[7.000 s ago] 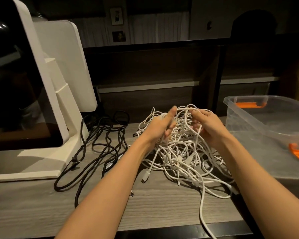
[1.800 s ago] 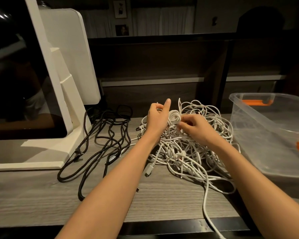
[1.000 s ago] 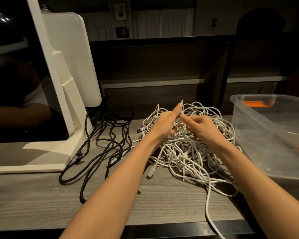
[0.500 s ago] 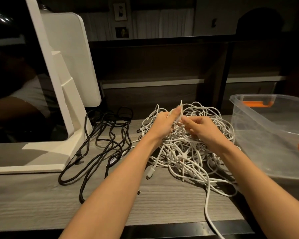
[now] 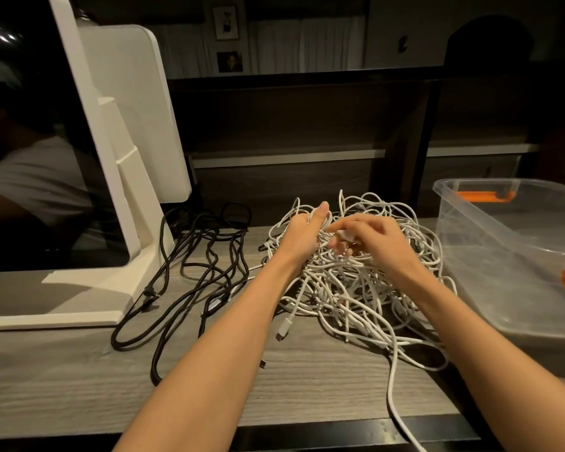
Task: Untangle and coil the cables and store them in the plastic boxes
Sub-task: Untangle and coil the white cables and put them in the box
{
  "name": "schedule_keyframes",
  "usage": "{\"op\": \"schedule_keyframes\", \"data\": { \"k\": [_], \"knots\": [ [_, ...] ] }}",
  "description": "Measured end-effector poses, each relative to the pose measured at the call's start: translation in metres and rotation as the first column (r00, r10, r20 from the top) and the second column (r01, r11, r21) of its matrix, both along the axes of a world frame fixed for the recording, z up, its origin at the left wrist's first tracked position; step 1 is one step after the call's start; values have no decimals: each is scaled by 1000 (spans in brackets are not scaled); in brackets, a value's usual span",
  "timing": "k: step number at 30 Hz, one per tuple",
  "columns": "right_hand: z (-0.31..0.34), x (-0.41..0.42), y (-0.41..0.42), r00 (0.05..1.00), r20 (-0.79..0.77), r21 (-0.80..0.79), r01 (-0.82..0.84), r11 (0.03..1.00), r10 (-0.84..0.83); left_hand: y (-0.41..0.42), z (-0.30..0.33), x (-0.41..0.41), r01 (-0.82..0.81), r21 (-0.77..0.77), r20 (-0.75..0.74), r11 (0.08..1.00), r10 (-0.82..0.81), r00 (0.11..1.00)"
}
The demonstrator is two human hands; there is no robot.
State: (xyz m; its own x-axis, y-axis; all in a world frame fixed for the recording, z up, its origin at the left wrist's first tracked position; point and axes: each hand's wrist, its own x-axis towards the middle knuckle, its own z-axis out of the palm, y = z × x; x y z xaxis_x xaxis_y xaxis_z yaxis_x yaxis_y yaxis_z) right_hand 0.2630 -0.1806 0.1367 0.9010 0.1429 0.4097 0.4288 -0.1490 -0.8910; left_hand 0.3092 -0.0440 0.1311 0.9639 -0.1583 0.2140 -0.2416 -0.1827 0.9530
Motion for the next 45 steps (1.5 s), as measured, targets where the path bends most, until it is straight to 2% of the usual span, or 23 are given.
{"op": "schedule_keyframes", "data": {
  "k": [2, 5, 6, 11, 15, 22, 31, 36, 40, 45],
  "knots": [
    [2, 1, -7, 994, -43, 32, -96, 995, 98, 0, 1, -1, 22, -12, -15, 1000, -22, 1000],
    [3, 2, -13, 984, -51, -103, -178, 979, 174, 1, 5, -6, 22, -24, -23, 999, -23, 999],
    [3, 2, -13, 984, -43, -145, -179, 973, 175, 1, 6, -7, 22, -19, -23, 1000, -23, 999],
    [3, 3, -10, 999, 20, -134, -37, 990, 40, -1, 8, -10, 12, 18, -32, 1000, -12, 999],
    [0, 6, -5, 999, -7, -225, -42, 974, 42, -2, 8, -8, 50, 8, -25, 999, -50, 998],
    [-2, 11, -4, 999, -35, -267, -47, 963, 39, 1, 9, -11, 113, -192, -84, 975, -131, 988],
    [-2, 16, -3, 994, -113, -279, -28, 960, -4, 5, 8, -11, 214, -151, -16, 965, -219, 976],
    [-5, 15, -7, 997, -70, -252, -28, 967, 11, 7, 9, -13, 232, -130, -7, 964, -235, 972],
    [-7, 13, -7, 999, -28, -273, 19, 962, -28, 5, 6, -11, 177, -103, 3, 979, -177, 984],
    [-6, 13, -6, 994, 10, -270, 107, 957, -109, -3, 4, -10, 84, 58, 113, 995, -90, 990]
  ]
}}
